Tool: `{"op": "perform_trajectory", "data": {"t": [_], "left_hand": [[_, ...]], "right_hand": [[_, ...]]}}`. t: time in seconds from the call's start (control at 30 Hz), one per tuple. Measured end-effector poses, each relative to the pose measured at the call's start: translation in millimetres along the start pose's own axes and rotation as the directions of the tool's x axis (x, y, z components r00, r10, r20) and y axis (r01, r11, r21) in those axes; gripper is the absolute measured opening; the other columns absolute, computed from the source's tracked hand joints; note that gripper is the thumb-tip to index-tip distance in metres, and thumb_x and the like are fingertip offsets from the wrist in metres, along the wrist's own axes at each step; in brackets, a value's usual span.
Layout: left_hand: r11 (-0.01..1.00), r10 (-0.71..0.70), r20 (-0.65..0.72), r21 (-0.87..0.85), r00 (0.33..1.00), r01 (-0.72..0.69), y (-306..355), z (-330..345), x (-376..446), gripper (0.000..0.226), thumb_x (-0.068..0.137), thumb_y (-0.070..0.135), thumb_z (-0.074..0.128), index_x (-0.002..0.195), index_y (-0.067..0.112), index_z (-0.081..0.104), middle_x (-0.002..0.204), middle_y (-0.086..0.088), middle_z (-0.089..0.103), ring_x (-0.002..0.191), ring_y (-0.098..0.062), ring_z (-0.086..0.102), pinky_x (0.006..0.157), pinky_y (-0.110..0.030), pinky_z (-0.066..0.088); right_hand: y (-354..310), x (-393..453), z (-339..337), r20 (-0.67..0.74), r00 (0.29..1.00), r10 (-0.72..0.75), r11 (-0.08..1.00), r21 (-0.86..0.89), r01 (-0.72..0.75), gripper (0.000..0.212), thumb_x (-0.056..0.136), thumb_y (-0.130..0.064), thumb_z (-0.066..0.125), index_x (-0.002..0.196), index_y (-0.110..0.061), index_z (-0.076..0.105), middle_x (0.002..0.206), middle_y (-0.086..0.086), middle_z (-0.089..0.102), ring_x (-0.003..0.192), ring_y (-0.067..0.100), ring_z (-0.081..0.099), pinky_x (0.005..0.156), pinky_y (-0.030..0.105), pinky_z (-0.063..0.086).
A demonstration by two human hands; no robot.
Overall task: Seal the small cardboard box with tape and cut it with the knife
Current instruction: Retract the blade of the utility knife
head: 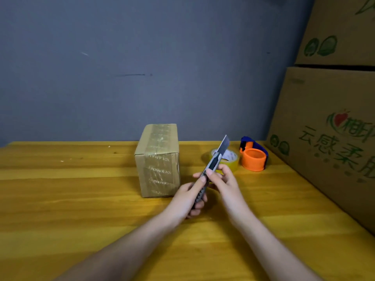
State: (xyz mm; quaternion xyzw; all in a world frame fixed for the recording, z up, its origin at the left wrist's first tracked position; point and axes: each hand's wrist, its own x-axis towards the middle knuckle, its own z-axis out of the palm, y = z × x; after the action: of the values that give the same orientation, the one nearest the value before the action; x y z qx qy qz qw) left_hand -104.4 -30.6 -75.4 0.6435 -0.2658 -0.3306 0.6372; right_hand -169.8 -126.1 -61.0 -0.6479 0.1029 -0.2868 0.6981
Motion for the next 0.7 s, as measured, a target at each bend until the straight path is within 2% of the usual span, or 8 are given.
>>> {"op": "perform_trajectory", "data": {"t": [0.1, 0.23, 0.37, 0.53, 0.7], "left_hand": [[0.995, 0.091, -0.011, -0.029, 0.996, -0.091, -5, 2, 0, 0.036, 0.097, 0.031, 0.041, 0.073, 0.005, 0.048, 0.037, 0.006, 0.045, 0.03, -0.003, 0.033, 0.031, -0.013, 0.023], [0.99, 0.143, -0.014, -0.01, 0.99, -0.143, -12, 4, 0, 0.038, 0.098, 0.025, 0.04, 0.067, 0.005, 0.046, 0.031, 0.004, 0.04, 0.028, -0.002, 0.031, 0.031, -0.013, 0.024], [0.99, 0.14, 0.003, 0.028, 0.99, -0.14, -15, 4, 1, 0.041, 0.098, 0.028, 0.039, 0.064, 0.006, 0.048, 0.032, 0.007, 0.035, 0.028, -0.004, 0.029, 0.032, -0.014, 0.023], [0.988, 0.135, 0.072, 0.07, 0.988, -0.14, -15, 3, 1, 0.038, 0.1, 0.027, 0.035, 0.068, 0.009, 0.046, 0.034, 0.007, 0.035, 0.029, -0.006, 0.03, 0.033, -0.018, 0.025], [0.992, 0.107, 0.137, 0.05, 0.985, -0.114, -11, 5, -4, 0.033, 0.1, 0.024, 0.032, 0.073, 0.009, 0.044, 0.037, 0.009, 0.037, 0.03, -0.007, 0.034, 0.034, -0.015, 0.029]], "right_hand": [[2, -8, 4, 0.037, 0.999, 0.01, 0.999, 0.047, -0.011, 0.012, 0.096, -0.013, 0.046, 0.1, -0.009, 0.056, 0.082, 0.006, 0.075, 0.065, 0.012, 0.067, 0.045, 0.021, 0.048], [9, -11, 7, 0.005, 0.999, 0.032, 0.997, 0.07, -0.033, 0.019, 0.097, -0.017, 0.043, 0.091, -0.01, 0.059, 0.08, 0.008, 0.075, 0.06, 0.016, 0.062, 0.046, 0.025, 0.042], [13, -8, 8, 0.001, 0.998, 0.064, 0.995, 0.078, -0.064, 0.023, 0.098, -0.021, 0.043, 0.087, -0.012, 0.061, 0.078, 0.01, 0.073, 0.046, 0.012, 0.051, 0.044, 0.024, 0.038], [15, -7, 6, 0.025, 0.993, 0.111, 0.989, 0.098, -0.113, 0.019, 0.095, -0.025, 0.047, 0.089, -0.017, 0.062, 0.077, 0.003, 0.071, 0.046, 0.01, 0.045, 0.045, 0.025, 0.038], [9, -9, 4, 0.13, 0.978, 0.162, 0.966, 0.183, -0.184, 0.024, 0.082, -0.034, 0.052, 0.095, -0.017, 0.061, 0.076, 0.001, 0.068, 0.044, 0.009, 0.045, 0.032, 0.022, 0.044]]}}
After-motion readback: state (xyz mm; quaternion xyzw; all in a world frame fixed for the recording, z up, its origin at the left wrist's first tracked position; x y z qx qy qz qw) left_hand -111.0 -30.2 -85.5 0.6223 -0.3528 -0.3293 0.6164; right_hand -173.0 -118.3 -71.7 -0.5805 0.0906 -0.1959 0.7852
